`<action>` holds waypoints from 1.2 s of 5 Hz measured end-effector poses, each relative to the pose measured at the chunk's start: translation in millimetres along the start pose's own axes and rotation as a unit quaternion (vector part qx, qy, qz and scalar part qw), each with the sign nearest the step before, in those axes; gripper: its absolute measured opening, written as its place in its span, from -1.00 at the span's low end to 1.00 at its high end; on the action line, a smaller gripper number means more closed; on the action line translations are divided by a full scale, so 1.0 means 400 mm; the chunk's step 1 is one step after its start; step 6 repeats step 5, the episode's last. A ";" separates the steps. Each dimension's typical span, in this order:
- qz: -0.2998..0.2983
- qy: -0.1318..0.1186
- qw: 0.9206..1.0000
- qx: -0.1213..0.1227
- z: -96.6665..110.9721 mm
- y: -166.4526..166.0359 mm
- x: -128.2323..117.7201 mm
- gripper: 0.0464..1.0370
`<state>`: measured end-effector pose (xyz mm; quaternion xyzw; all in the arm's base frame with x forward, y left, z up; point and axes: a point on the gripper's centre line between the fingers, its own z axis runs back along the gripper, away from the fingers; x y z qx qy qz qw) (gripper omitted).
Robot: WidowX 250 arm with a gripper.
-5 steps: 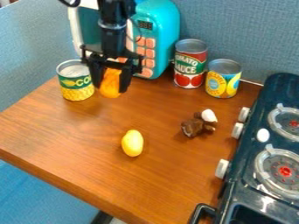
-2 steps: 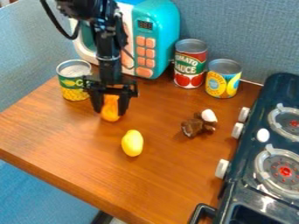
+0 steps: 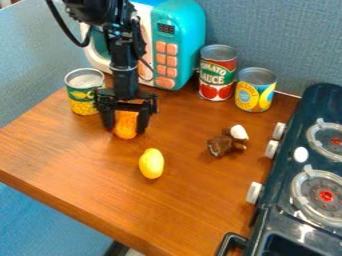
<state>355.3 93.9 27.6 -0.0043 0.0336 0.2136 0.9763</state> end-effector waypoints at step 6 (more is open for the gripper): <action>-0.169 -0.064 0.983 0.024 0.243 -0.091 -0.245 0.94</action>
